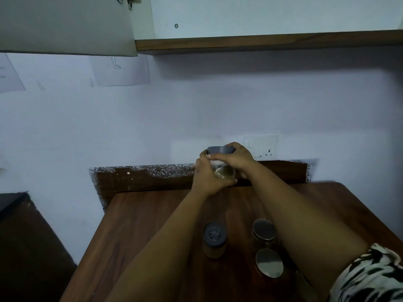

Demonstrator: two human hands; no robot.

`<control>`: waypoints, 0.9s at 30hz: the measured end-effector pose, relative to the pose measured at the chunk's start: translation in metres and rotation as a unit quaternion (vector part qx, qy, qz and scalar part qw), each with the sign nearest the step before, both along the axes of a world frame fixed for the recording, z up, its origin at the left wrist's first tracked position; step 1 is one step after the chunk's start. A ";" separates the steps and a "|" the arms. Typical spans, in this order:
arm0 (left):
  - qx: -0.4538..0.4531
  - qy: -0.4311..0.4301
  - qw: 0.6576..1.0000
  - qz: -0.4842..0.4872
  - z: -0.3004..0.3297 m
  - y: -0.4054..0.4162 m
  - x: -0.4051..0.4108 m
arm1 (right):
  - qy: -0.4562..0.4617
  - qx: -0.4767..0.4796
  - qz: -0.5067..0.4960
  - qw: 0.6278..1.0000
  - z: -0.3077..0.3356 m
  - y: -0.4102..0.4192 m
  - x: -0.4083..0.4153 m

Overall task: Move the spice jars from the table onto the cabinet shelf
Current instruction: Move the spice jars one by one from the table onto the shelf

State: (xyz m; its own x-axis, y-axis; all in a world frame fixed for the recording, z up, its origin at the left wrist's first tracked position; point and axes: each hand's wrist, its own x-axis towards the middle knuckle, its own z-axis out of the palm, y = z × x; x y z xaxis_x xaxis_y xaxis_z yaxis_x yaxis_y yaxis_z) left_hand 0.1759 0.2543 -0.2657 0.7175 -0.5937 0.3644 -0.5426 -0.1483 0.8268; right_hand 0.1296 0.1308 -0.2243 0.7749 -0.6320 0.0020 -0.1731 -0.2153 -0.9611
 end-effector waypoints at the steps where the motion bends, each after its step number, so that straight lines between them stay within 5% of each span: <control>1: -0.010 0.025 1.000 -0.012 0.001 0.001 0.003 | 0.002 0.016 0.014 1.000 0.001 -0.002 -0.001; 5: -0.061 0.242 0.961 -0.122 0.003 0.007 0.018 | 0.008 0.126 0.083 0.988 0.011 -0.019 -0.006; 11: -0.018 0.054 0.998 -0.024 0.009 -0.015 -0.001 | 0.031 0.063 0.037 0.997 0.012 -0.019 0.002; 16: -0.130 0.298 0.935 -0.142 0.015 -0.008 0.006 | 0.008 0.092 0.110 0.990 0.024 -0.033 -0.009; 21: -0.173 0.321 0.912 -0.189 0.019 -0.010 -0.002 | -0.034 0.125 0.121 0.984 0.024 -0.034 -0.017; 27: -0.220 0.341 0.875 -0.265 0.024 -0.007 0.000 | -0.134 0.373 0.149 0.906 0.010 -0.037 -0.022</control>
State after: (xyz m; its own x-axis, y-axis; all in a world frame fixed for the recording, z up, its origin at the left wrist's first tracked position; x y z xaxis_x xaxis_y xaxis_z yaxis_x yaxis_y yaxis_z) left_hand 0.1755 0.2468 -0.2419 0.5245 -0.8182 0.2357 0.2034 0.3892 0.8984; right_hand 0.1079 0.0942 -0.2142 0.9462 -0.2976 -0.1267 0.0467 0.5134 -0.8569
